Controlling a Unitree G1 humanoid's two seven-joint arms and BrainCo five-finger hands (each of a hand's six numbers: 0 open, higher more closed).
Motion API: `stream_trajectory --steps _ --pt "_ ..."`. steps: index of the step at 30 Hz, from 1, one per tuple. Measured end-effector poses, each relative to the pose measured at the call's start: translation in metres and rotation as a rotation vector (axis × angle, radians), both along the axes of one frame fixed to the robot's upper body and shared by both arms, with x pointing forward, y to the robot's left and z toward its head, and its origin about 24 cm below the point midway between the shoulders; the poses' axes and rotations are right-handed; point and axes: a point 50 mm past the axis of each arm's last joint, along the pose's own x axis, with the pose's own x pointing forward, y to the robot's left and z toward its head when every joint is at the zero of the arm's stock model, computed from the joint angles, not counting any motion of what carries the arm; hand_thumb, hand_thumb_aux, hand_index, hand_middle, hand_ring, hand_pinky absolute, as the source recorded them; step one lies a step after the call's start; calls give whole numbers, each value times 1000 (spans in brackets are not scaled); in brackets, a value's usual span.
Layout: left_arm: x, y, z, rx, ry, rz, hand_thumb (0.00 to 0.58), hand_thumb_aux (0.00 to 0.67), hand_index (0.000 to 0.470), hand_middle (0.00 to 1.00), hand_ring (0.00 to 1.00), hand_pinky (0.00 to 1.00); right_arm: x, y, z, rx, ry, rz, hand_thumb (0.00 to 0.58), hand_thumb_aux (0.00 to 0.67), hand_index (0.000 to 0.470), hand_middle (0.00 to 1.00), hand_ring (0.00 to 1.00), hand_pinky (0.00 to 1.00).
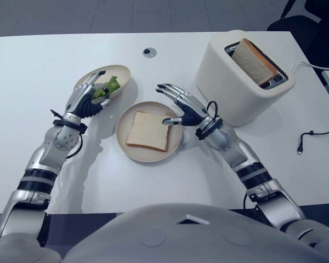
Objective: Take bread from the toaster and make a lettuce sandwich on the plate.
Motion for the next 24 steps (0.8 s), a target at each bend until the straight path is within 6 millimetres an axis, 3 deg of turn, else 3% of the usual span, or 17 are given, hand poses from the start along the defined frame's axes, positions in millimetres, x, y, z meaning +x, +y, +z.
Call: stream_trajectory --steps 7,11,12,13,14,19,24 --pt "10 23 -22 142 80 127 580 670 470 0 0 0 1 -2 -6 -1 16 -15 0 0 0 0 0 0" --pt "12 25 -27 187 74 149 580 670 470 0 0 0 1 -4 -8 2 19 -21 0 0 0 0 0 0" --pt "12 25 -27 187 75 149 546 507 356 0 0 0 1 -5 -9 2 21 -24 0 0 0 0 0 0" --pt "12 25 -27 188 76 141 316 218 153 0 0 0 1 -5 -9 2 20 -24 0 0 0 0 0 0" --pt "10 22 -27 187 79 118 0 0 0 0 0 0 1 -5 -9 1 20 -25 0 0 0 0 0 0" --pt "0 14 -23 155 68 47 0 0 0 0 0 0 1 -6 -11 -9 20 -31 0 0 0 0 0 0" --pt "13 19 -6 187 -5 100 0 0 0 0 0 0 0 -5 -19 -29 47 -25 0 0 0 0 0 0"
